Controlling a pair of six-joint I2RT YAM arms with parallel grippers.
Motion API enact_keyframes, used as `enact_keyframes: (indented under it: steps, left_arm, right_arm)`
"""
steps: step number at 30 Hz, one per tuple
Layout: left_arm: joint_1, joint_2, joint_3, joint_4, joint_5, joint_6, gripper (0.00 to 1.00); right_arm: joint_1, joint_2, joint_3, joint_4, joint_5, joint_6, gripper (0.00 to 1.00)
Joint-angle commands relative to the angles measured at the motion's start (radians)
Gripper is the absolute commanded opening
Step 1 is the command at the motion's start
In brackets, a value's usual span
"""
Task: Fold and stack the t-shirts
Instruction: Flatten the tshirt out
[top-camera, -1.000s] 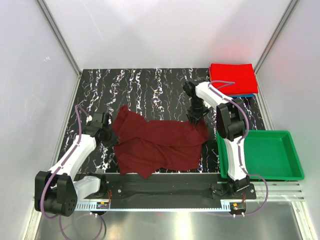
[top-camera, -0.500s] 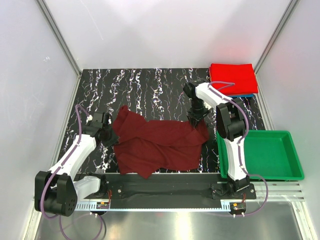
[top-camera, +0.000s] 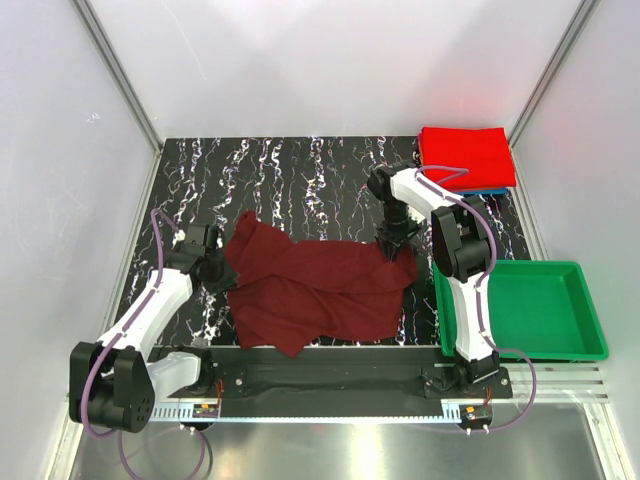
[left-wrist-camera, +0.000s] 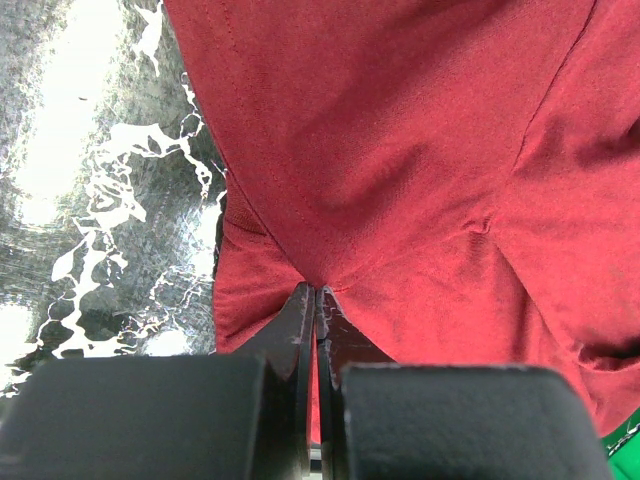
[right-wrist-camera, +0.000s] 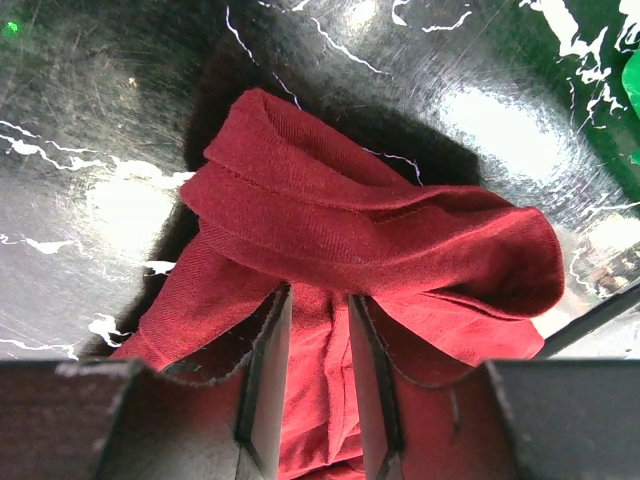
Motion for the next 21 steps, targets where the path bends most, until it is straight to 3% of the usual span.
enact_keyframes:
  steps: [1,21]
  left_arm:
    - [0.005,0.0,0.024,0.032,0.011,0.014,0.0]
    - [0.005,-0.006,0.028,0.037,0.009,0.001,0.0]
  right_arm:
    - [0.006,-0.034,-0.001,-0.303,0.024,-0.009,0.37]
    - [-0.012,-0.011,-0.008,-0.301,0.021,-0.136,0.39]
